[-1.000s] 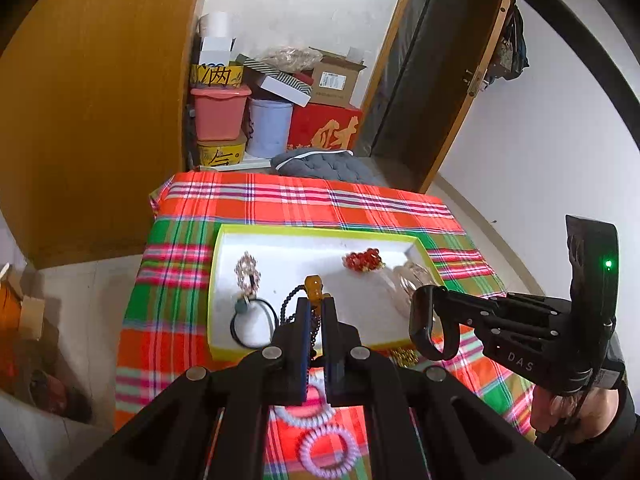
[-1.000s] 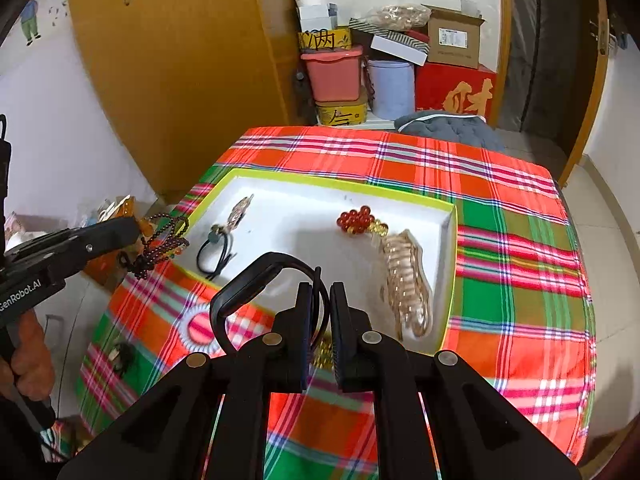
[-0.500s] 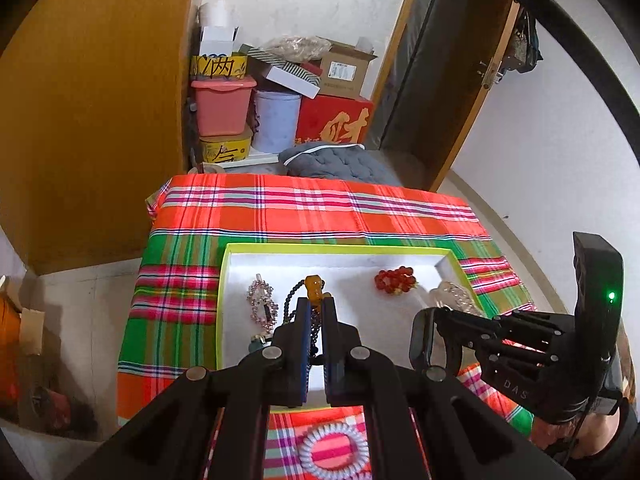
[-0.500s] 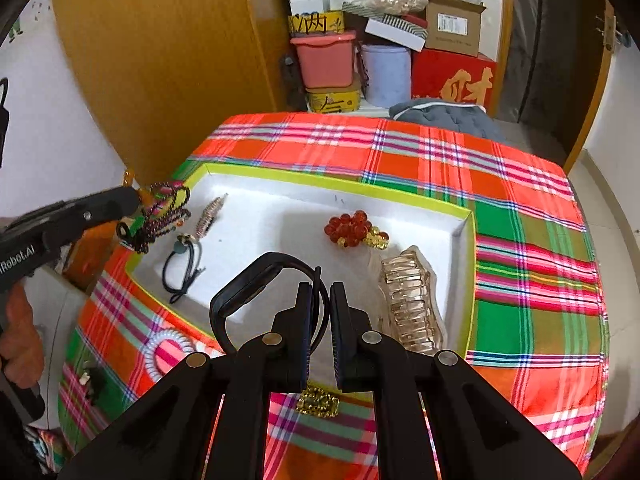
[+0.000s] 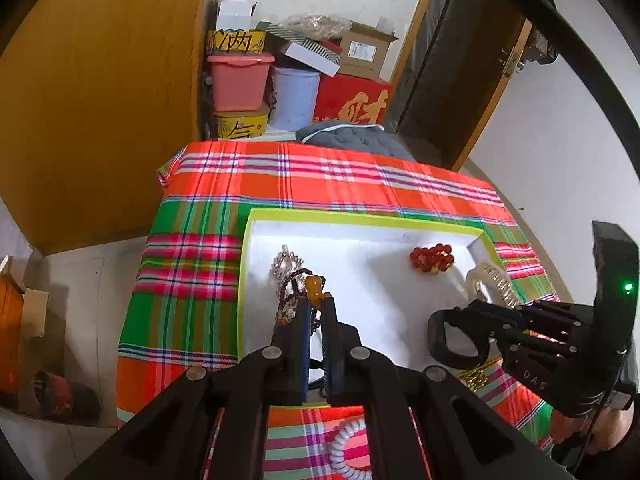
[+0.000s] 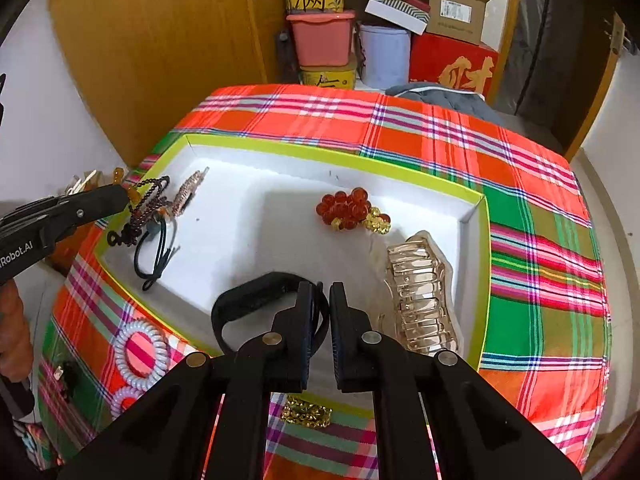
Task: Organize jewelry
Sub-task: 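Carry the black band and beaded bracelet into the yellow tray and open both tools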
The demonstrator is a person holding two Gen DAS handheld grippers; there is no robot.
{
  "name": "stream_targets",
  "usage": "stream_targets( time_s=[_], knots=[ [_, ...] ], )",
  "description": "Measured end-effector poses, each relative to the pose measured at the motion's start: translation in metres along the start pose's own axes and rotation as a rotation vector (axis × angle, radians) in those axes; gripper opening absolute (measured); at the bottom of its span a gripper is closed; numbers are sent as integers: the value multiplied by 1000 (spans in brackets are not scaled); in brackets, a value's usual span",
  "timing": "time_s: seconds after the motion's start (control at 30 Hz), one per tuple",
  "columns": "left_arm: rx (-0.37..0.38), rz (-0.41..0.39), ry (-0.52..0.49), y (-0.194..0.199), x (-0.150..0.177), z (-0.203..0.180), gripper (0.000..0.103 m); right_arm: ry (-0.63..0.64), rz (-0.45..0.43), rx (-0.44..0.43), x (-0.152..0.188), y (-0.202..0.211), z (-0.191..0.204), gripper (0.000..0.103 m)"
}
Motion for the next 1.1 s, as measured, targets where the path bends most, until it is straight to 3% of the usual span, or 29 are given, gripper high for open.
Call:
stream_targets(
  time_s=[0.27, 0.6, 1.1],
  knots=[
    [4, 37, 16, -10, 11, 4, 5, -14, 12, 0, 0, 0, -1, 9],
    [6, 51, 4, -8, 17, 1, 5, -5, -7, -27, 4, 13, 8, 33],
    [-4, 15, 30, 36, 31, -1, 6, -9, -57, -44, 19, 53, 16, 33]
  ],
)
Point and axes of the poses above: each gripper's, at about its wrist camera, not at the fingertips, and y roughly against the way its jaws point, z to its left, x to its underside, the point moved 5 cm from there along -y, roughly the way its jaws point, and after that the axes turned 6 degrees about -x, right-handed, at the moved point
